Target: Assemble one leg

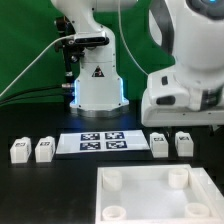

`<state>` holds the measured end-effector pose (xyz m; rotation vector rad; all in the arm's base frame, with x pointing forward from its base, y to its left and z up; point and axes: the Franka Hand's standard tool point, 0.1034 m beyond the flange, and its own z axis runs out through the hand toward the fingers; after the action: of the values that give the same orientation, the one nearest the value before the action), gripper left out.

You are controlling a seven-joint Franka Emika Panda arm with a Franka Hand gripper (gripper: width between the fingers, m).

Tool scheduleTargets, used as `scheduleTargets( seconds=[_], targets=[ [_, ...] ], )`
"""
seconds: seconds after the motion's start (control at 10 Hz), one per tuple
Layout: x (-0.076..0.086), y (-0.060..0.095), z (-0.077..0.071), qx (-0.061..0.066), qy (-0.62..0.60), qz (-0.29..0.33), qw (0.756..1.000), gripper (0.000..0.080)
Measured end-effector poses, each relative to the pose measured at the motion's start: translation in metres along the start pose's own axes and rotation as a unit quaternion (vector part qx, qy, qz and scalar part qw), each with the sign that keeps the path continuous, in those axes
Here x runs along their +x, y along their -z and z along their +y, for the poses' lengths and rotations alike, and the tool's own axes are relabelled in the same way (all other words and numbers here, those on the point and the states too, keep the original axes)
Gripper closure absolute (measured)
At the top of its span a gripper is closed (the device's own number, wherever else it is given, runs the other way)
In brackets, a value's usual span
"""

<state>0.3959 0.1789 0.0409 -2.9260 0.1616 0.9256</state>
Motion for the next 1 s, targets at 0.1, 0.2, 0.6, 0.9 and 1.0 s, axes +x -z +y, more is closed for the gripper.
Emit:
scheduleTargets(
  seconds=[0.1, 0.2, 0.6, 0.9, 1.0],
  targets=[
    [0.001, -0.002, -0.003, -0.004, 0.001, -0.042, 0.999, 0.0150],
    [0.006, -0.001, -0.004, -0.004, 0.001, -0.055, 0.998, 0.0150],
    [0.002, -0.007, -0.005, 0.000, -0.009, -0.061, 0.998, 0.0150],
    [-0.005, -0.029, 0.000, -0.005, -0.016, -0.073, 0.997, 0.0150],
    [-0.004, -0.033, 0.001, -0.005, -0.018, -0.075, 0.997, 0.0150]
  ],
)
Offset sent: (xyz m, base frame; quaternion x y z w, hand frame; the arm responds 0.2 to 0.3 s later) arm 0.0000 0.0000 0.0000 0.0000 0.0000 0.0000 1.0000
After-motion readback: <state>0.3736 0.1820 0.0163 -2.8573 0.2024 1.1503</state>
